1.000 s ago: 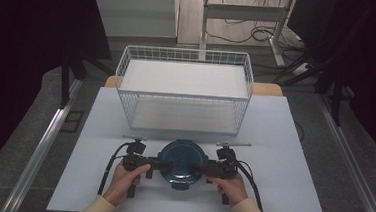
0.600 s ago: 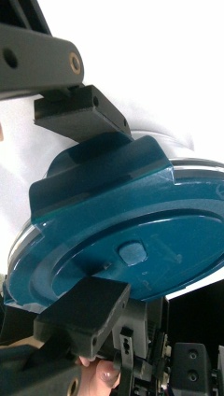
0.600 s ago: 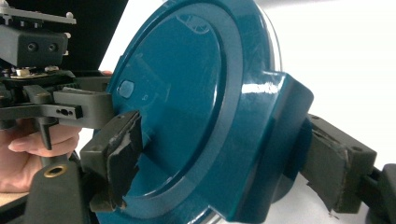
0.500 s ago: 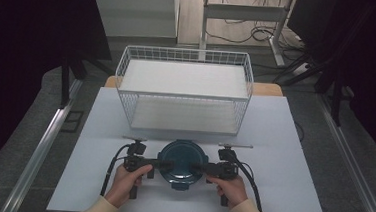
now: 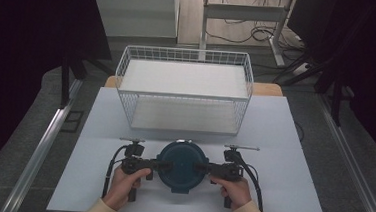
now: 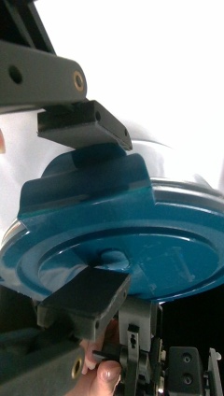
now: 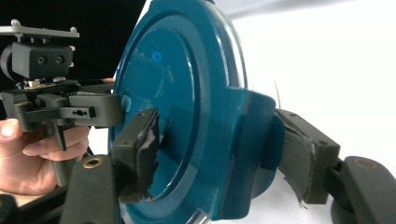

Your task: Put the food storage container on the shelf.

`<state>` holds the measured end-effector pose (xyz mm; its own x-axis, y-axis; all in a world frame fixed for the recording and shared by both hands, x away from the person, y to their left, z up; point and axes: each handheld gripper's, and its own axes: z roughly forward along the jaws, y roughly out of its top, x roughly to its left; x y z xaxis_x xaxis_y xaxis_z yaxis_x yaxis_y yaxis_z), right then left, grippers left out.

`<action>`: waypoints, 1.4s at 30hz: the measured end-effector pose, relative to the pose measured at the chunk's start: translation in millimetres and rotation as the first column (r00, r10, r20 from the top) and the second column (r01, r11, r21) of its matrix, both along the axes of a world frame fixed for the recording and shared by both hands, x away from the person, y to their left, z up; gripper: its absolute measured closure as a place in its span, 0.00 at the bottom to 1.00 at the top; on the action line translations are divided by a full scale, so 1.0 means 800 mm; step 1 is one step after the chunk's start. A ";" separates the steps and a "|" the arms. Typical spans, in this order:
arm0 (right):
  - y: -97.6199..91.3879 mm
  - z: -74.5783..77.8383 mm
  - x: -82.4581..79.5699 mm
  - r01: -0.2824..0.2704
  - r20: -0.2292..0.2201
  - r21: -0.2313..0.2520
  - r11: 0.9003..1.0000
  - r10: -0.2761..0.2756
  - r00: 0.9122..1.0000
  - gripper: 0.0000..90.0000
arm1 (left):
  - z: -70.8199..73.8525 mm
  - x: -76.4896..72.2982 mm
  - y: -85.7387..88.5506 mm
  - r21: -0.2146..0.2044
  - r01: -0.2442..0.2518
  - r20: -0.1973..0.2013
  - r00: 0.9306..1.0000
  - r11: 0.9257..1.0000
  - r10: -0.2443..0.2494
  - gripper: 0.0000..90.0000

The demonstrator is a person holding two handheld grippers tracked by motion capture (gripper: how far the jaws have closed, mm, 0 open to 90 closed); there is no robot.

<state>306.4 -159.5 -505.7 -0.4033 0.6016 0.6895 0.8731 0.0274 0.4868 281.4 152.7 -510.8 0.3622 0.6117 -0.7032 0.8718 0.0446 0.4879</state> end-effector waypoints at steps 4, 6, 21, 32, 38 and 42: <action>-0.002 0.004 -0.004 0.000 0.017 0.006 1.000 0.000 1.000 0.42 | 0.005 -0.004 0.003 -0.007 -0.013 0.014 1.000 1.000 0.013 0.40; -0.001 0.009 -0.007 -0.004 0.046 0.002 1.000 0.004 0.999 0.43 | 0.008 -0.007 0.004 0.000 -0.018 0.029 0.999 1.000 0.018 0.41; -0.003 0.034 -0.015 -0.023 0.160 -0.026 0.999 0.026 0.987 0.44 | 0.027 -0.017 -0.001 -0.004 -0.009 0.078 0.997 1.000 0.009 0.41; -0.001 0.068 -0.029 -0.027 0.251 -0.037 0.999 0.036 0.967 0.44 | 0.060 -0.028 0.001 0.007 0.004 0.158 0.987 1.000 -0.005 0.41; -0.001 0.081 -0.034 -0.033 0.285 -0.041 0.999 0.044 0.958 0.44 | 0.072 -0.033 0.001 0.009 0.007 0.183 0.983 1.000 -0.008 0.41; -0.001 0.089 -0.035 -0.041 0.305 -0.047 0.998 0.053 0.951 0.44 | 0.079 -0.033 0.002 0.012 0.008 0.200 0.980 1.000 -0.010 0.41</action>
<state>278.2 -160.1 -434.8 -0.6195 0.6011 0.5049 0.6799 0.0894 0.7278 255.4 154.4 -447.8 0.5007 0.6148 -0.6094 0.7568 0.0309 0.6529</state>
